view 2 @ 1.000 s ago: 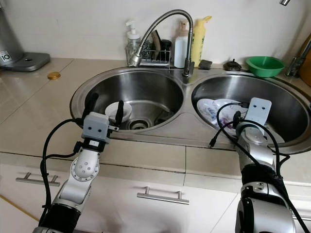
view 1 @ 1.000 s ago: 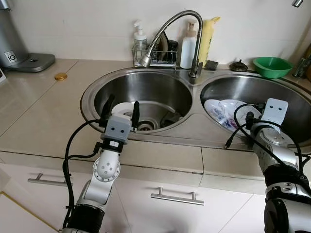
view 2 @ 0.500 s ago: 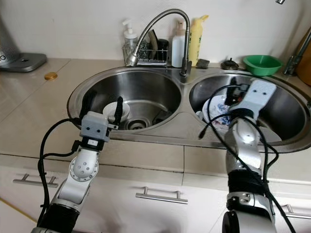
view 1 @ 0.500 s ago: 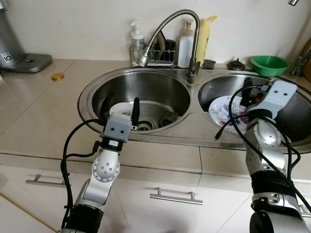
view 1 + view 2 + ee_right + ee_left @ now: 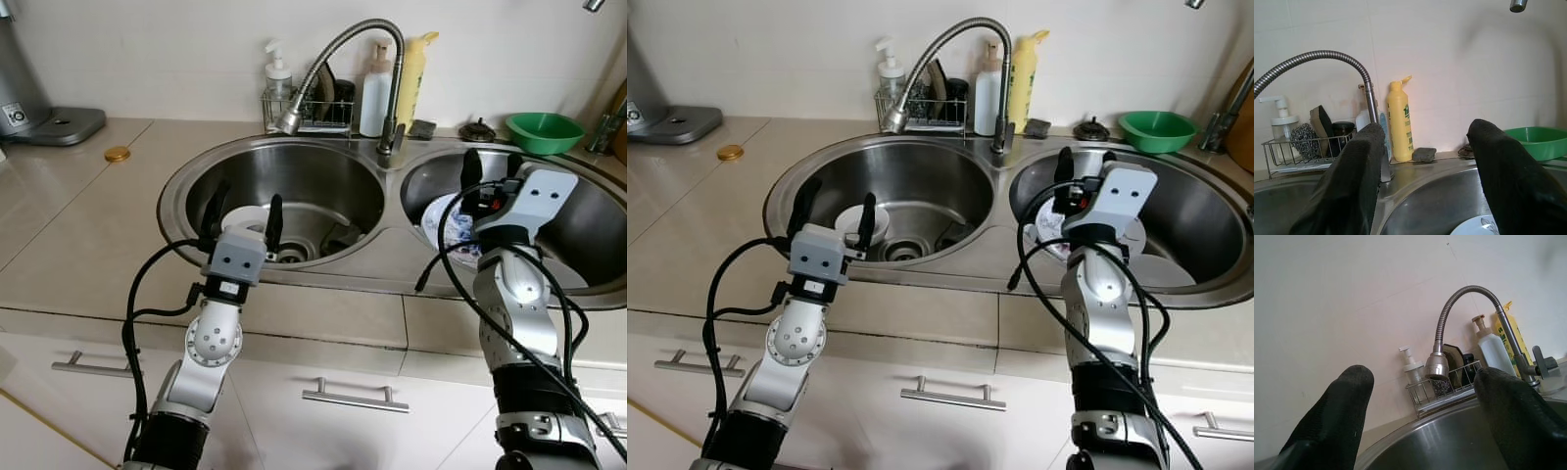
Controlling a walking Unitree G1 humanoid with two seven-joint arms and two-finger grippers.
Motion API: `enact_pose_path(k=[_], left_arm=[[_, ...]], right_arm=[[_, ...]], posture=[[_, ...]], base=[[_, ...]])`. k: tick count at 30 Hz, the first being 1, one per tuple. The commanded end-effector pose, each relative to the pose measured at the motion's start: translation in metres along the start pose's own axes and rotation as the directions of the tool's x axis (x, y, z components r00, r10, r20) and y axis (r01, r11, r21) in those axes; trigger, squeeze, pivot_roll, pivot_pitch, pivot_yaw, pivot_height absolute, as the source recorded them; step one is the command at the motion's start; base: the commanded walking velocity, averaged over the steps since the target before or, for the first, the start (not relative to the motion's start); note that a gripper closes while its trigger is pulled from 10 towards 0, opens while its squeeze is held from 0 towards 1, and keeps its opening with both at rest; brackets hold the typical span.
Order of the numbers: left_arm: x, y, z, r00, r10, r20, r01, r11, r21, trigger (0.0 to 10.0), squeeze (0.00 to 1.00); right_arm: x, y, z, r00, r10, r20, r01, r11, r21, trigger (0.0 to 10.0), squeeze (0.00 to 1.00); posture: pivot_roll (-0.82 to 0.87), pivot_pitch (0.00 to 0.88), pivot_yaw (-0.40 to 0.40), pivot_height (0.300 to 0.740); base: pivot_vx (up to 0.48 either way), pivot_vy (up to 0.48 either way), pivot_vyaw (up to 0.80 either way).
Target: Kitchen organization
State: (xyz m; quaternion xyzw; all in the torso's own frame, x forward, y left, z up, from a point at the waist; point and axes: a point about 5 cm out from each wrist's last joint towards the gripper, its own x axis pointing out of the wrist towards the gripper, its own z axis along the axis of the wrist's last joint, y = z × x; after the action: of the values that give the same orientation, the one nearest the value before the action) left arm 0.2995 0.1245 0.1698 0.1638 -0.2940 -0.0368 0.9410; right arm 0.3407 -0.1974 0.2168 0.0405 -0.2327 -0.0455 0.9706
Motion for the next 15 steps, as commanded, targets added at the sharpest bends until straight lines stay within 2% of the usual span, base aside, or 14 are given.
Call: enact_pose_path(k=[1, 15], left_arm=[[-0.0003, 0.0023, 0.0008, 1.000, 0.002, 0.001, -0.002, 1.000, 0.007, 10.0, 0.00], [-0.0019, 0.0010, 0.0003, 1.000, -0.006, -0.003, 0.006, 1.000, 0.005, 10.0, 0.00]], right_arm=[[-0.0003, 0.0060, 0.0060, 0.999, 0.026, 0.036, -0.026, 1.000, -0.004, 10.0, 0.00], [-0.0092, 0.0160, -0.0001, 0.997, 0.078, 0.025, -0.077, 0.997, -0.019, 10.0, 0.00]], posture=[[0.05, 0.000, 0.020, 0.740], [0.05, 0.000, 0.020, 0.740]], base=[[0.000, 0.480, 0.00], [0.000, 0.480, 0.00]])
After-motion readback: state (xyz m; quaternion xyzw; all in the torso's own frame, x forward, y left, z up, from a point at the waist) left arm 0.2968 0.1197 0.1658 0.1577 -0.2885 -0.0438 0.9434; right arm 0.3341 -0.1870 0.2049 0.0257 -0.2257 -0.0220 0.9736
